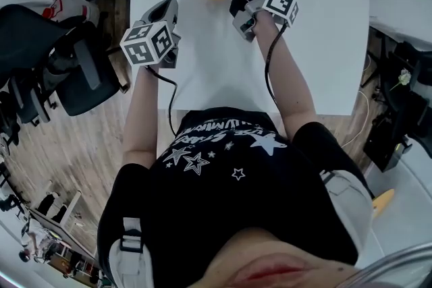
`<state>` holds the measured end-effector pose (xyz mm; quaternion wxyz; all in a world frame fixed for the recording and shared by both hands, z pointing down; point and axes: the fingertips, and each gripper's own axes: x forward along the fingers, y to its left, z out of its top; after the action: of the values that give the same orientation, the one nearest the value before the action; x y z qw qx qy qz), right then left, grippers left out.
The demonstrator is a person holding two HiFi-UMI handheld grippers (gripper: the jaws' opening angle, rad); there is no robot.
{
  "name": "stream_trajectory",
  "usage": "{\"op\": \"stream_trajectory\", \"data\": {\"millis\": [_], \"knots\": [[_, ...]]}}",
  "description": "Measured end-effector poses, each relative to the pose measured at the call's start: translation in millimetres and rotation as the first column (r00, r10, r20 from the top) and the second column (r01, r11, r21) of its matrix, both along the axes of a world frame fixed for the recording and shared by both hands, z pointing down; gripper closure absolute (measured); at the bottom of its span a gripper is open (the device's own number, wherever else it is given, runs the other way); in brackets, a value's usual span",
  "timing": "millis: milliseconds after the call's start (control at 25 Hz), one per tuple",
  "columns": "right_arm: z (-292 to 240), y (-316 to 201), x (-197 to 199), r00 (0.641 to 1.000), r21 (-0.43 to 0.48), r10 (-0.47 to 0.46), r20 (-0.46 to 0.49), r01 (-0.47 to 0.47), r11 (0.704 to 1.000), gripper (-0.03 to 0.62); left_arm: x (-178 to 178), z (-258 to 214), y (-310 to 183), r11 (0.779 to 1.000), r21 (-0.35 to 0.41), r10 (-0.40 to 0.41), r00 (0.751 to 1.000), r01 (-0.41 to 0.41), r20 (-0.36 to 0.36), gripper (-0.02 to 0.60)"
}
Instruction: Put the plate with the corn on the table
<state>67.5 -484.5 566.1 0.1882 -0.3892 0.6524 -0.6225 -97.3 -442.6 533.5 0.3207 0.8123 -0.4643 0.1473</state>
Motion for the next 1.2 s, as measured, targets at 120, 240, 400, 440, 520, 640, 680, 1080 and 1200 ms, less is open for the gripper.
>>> {"op": "stream_trajectory", "data": {"millis": [120,240,400,440,520,640,680,1080,1200], "knots": [[7.6,-11.3,-1.3,1.0,-0.013,0.013,-0.003,-0.013,1.0,0.571,-1.7,4.6,-7.0,1.0,-0.007,-0.009,1.0,0.009,-0.005,0.577],[15.2,-22.5,-5.9,1.0,-0.026,0.022,-0.008,-0.022,0.999,0.571,-4.7,11.4,-12.5,1.0,-0.013,-0.014,1.0,0.013,-0.015,0.577],[20.9,-39.5,-13.8,1.0,-0.036,0.023,-0.01,-0.024,0.999,0.571,-8.6,20.8,-21.3,0.999,-0.028,-0.021,1.0,0.02,-0.02,0.577],[21.7,-42.5,-14.9,1.0,-0.037,0.021,-0.013,-0.021,0.999,0.571,-9.0,22.2,-22.8,0.999,-0.031,-0.023,0.999,0.022,-0.022,0.577],[21.9,-44.8,-16.0,1.0,-0.038,0.018,-0.017,-0.018,0.999,0.571,-9.3,22.7,-23.1,0.999,-0.033,-0.026,0.999,0.025,-0.024,0.577],[22.7,-44.2,-16.3,1.0,-0.047,0.021,-0.017,-0.022,0.999,0.571,-10.7,21.0,-21.7,0.999,-0.031,-0.031,0.999,0.03,-0.023,0.577],[23.9,-44.2,-15.8,1.0,-0.051,0.022,-0.021,-0.023,0.998,0.571,-10.9,20.8,-21.6,0.999,-0.03,-0.032,0.999,0.031,-0.024,0.577],[27.8,-44.9,-15.7,0.999,-0.097,0.035,-0.041,-0.039,0.995,0.571,-10.1,22.8,-15.9,0.998,-0.05,-0.039,0.999,0.037,-0.032,0.577],[32.0,-48.3,-17.4,0.998,-0.116,0.044,-0.045,-0.049,0.992,0.572,-11.2,25.9,-18.6,0.998,-0.054,-0.038,0.999,0.036,-0.033,0.577]]}}
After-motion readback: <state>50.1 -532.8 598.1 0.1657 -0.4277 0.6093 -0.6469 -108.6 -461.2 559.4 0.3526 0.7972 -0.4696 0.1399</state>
